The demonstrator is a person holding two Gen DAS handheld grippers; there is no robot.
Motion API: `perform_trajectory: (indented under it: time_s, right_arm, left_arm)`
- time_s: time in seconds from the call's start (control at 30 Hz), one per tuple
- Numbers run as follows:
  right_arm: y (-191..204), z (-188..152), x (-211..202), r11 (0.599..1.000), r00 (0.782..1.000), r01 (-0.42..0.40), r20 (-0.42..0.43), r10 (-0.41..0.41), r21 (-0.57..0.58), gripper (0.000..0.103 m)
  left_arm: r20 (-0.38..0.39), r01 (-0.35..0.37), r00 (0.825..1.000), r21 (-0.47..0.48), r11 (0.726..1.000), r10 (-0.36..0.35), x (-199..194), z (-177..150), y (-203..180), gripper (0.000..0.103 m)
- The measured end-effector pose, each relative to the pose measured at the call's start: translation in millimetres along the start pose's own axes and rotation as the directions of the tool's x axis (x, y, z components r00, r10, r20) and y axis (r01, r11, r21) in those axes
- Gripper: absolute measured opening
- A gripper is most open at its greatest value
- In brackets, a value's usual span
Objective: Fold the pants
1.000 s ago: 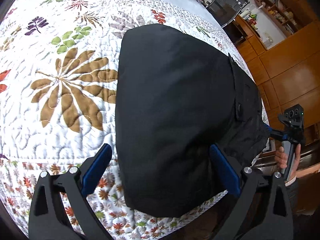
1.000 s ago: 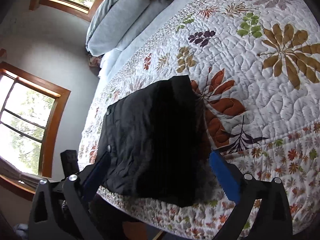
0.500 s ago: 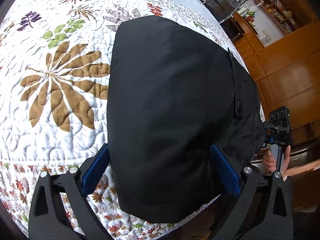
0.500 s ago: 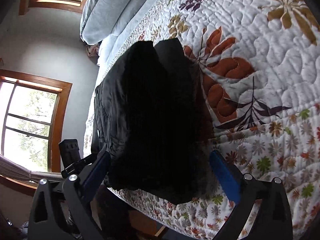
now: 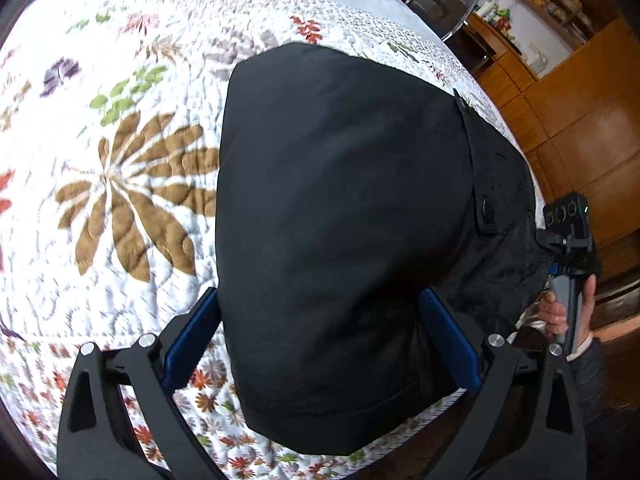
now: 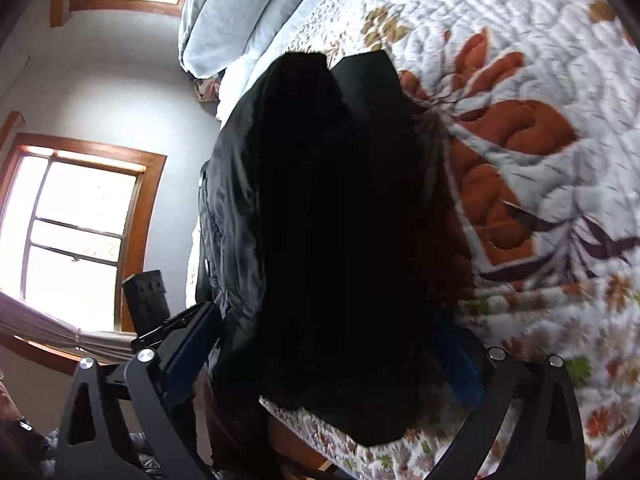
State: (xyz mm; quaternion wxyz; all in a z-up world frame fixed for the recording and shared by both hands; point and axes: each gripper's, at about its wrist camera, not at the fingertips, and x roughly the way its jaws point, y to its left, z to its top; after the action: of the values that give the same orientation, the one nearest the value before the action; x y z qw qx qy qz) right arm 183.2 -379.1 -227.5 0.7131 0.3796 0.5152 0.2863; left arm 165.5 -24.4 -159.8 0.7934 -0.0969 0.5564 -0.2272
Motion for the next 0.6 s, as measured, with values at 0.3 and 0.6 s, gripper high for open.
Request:
perform_trajectory:
  time_s: [0.3,0.6]
  right_arm:
    - [18,3,20,0.994,1.000,0.004,0.021,-0.002,-0.105,0.098]
    - [15,0,16,0.990,0.991,-0.096,0.081,0.104,-0.104,0.074]
  left_arm:
    - [0.064,-0.095,0.994,0.117,0.989,0.088,-2,14,-30,0.098]
    - [0.104,-0.084,0.992,0.138,0.987,0.069,-4,20,-39,0.098]
